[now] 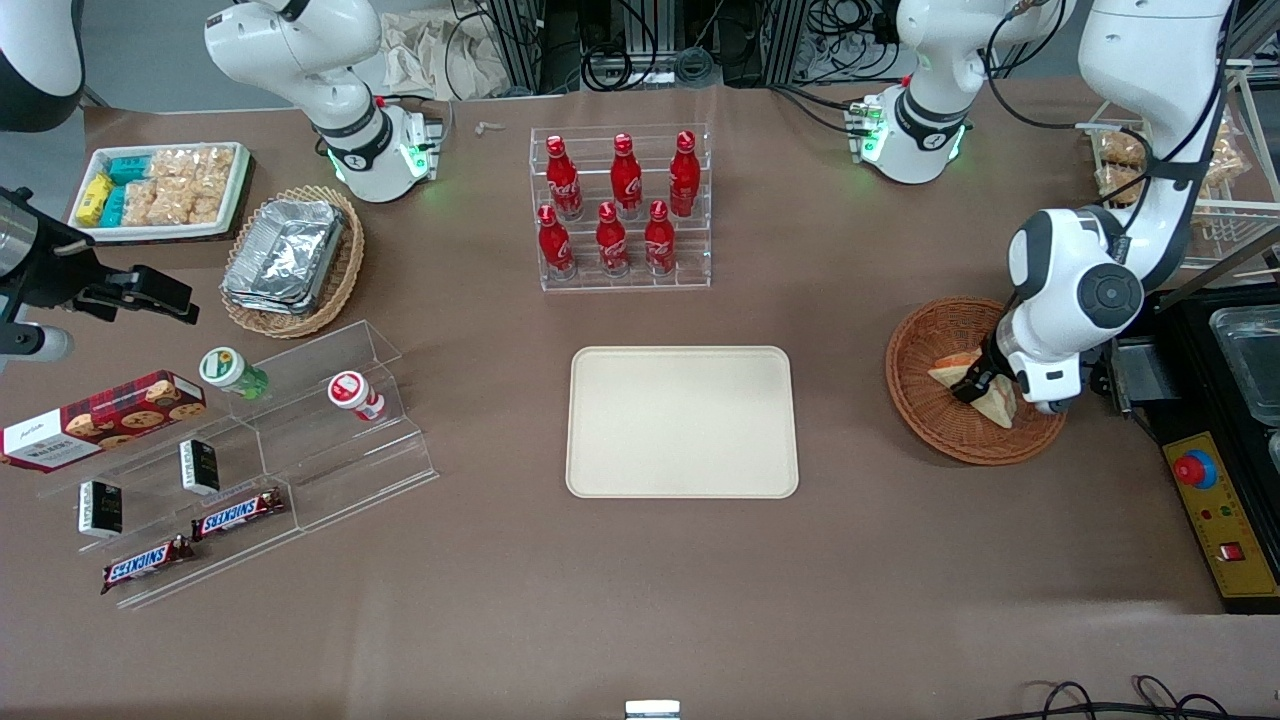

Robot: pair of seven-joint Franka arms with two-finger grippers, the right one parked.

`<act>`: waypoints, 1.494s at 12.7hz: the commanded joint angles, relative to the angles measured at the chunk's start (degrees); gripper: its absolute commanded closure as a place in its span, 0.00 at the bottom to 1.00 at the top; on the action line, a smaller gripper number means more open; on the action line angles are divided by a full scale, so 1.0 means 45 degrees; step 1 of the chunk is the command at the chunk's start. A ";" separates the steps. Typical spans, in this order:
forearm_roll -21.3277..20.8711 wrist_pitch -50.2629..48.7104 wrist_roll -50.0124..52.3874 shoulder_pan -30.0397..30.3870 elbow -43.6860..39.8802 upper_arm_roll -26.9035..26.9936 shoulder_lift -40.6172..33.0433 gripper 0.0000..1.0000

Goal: Place sandwich from basket to tray
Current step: 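Close the left gripper on the sandwich edge and lift it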

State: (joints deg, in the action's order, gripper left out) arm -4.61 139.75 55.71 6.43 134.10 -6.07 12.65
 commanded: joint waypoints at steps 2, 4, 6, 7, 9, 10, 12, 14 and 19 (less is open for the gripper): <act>-0.0382 0.0584 0.0666 0.0036 0.0141 -0.0058 0.0059 0.85; -0.0382 0.0584 0.0724 0.0035 0.0102 -0.0058 0.0079 1.00; -0.0381 0.0565 0.1133 -0.0003 -0.0325 -0.0078 0.0272 1.00; -0.0382 0.0449 0.1270 -0.0081 -0.0676 -0.0117 0.0487 1.00; -0.0401 -0.0541 0.1233 -0.0101 -0.1183 -0.0156 0.0314 1.00; -0.0401 -0.1941 0.1175 -0.0101 -0.2038 -0.0175 0.0255 1.00; -0.0401 -0.4715 0.0960 -0.0101 -0.3835 -0.0234 0.0254 1.00; -0.0343 -0.6691 -0.0167 -0.0101 -0.5379 -0.0468 0.0041 1.00; 0.0280 -0.9939 -0.2376 -0.0082 -0.9868 -0.1833 0.0175 1.00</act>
State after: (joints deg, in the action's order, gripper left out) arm -4.76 99.76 48.71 6.10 97.99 -12.24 12.11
